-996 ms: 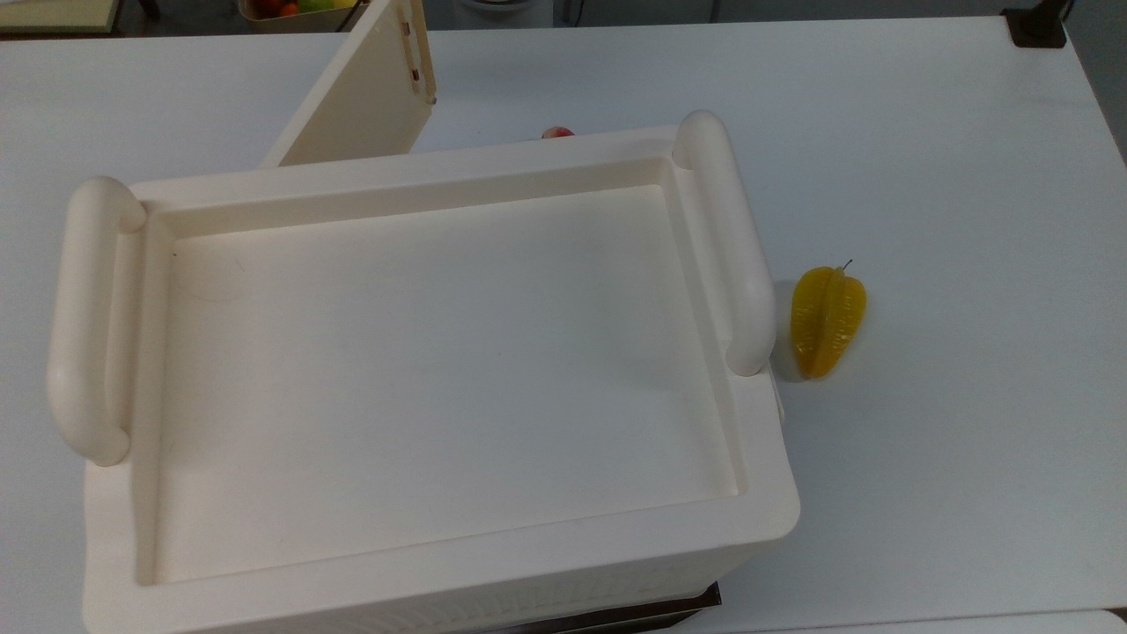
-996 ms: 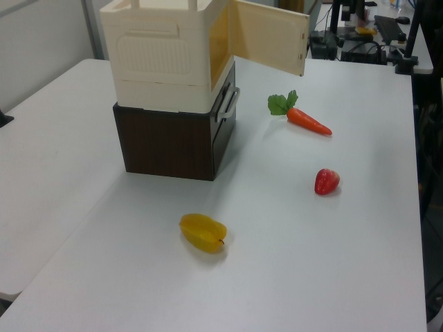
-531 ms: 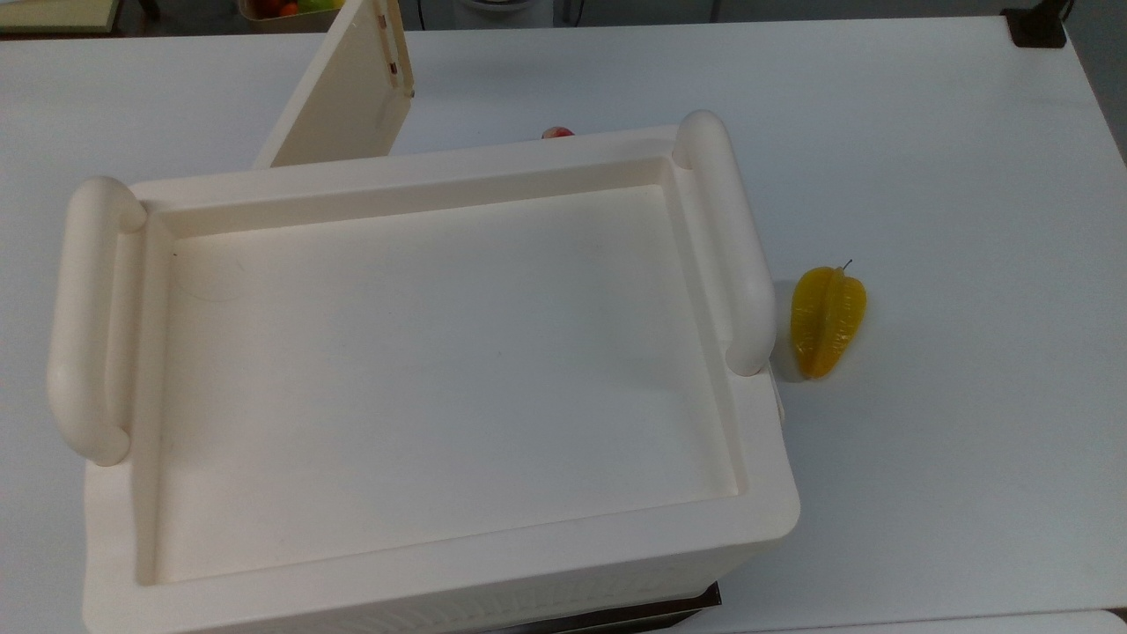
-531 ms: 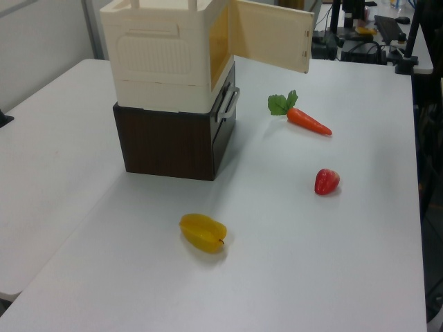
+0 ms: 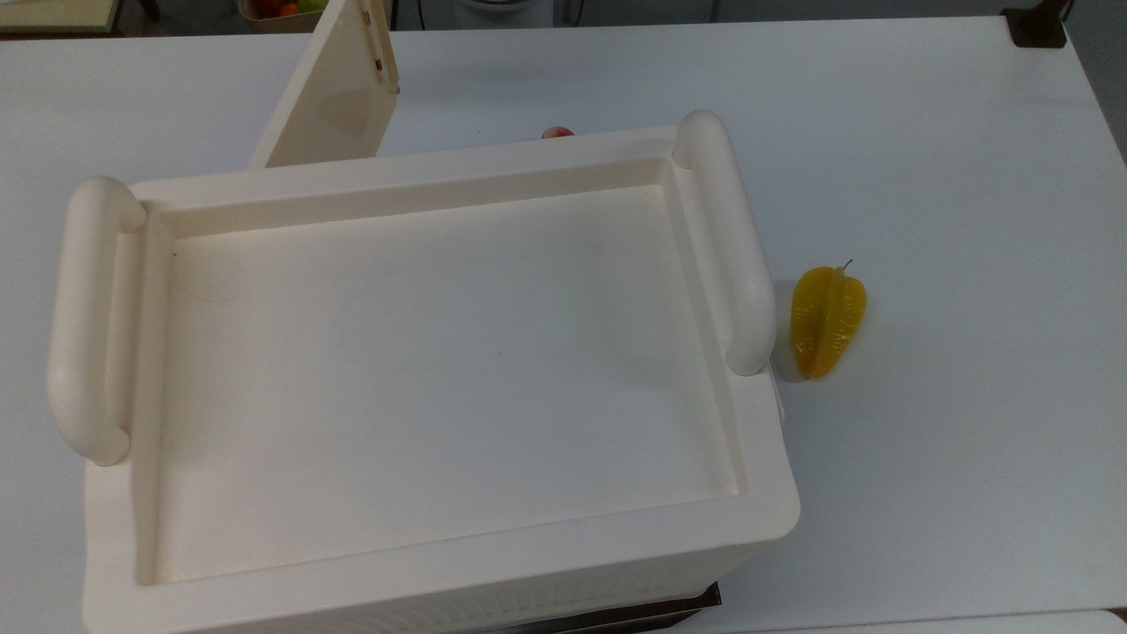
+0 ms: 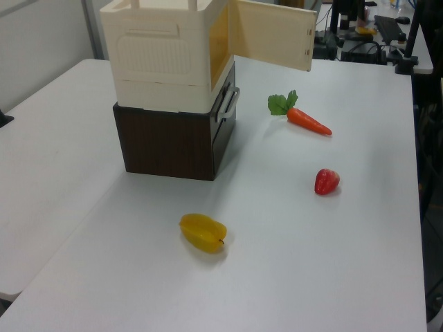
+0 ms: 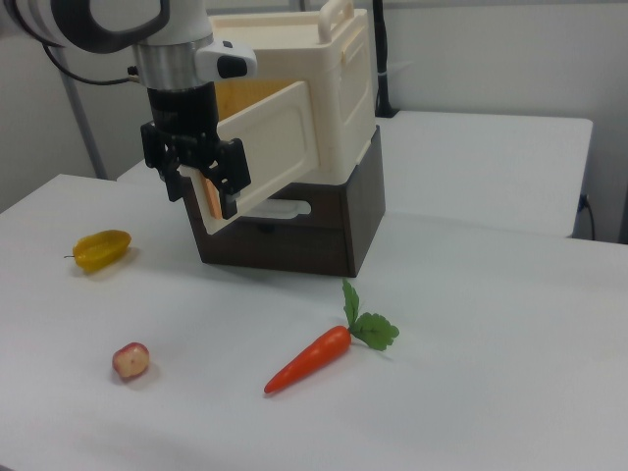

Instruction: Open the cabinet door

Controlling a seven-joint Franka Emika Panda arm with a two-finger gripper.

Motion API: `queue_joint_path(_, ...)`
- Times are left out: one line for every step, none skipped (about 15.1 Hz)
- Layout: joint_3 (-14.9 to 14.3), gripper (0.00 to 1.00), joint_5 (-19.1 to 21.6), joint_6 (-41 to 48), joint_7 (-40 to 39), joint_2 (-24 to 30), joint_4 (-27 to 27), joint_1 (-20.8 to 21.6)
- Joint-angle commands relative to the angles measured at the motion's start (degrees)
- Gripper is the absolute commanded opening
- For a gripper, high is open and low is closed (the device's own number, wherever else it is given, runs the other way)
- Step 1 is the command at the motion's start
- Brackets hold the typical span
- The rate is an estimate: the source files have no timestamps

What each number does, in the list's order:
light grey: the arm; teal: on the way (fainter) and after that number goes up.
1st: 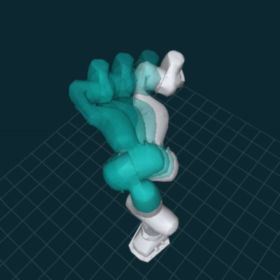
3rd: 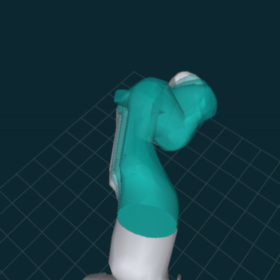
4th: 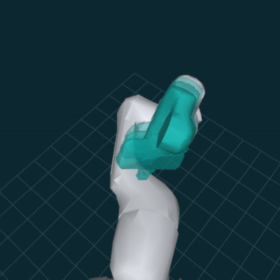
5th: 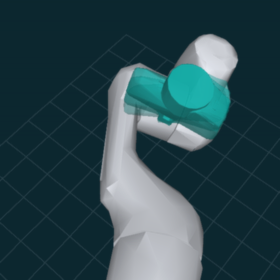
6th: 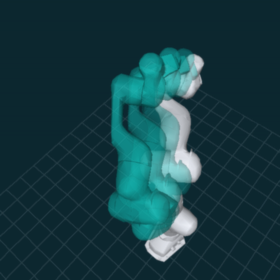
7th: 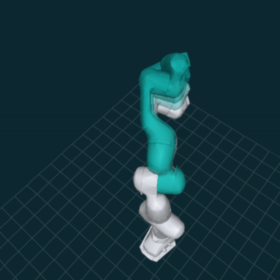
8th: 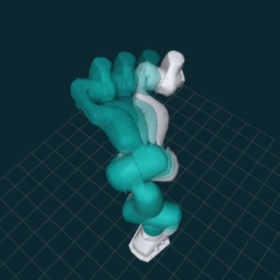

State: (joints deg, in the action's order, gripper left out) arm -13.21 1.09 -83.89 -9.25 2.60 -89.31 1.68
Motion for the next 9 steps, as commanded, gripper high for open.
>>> queue_joint_path(0.03,1.00,-0.65,-1.36,1.51,1.44,-1.56,0.34)
queue_joint_path(0.03,1.00,-0.65,-1.27,1.51,1.44,-1.56,0.34)
queue_joint_path(0.03,1.00,-0.65,-1.01,1.51,1.44,-1.56,0.34)
queue_joint_path(0.03,1.00,-0.74,-0.92,1.51,1.44,-1.56,0.34)
queue_joint_path(0.03,1.00,-0.74,-0.92,1.51,1.44,-1.56,0.43)
queue_joint_path(0.03,1.00,-0.74,-0.92,1.51,1.44,-1.56,0.34)
queue_joint_path(0.03,1.00,-0.74,-0.92,1.51,1.44,-1.56,0.43)
queue_joint_path(0.03,1.00,-0.74,-0.92,1.51,1.44,-1.56,0.34)
queue_joint_path(0.03,1.00,-0.82,-0.83,1.51,1.44,-1.56,0.43)
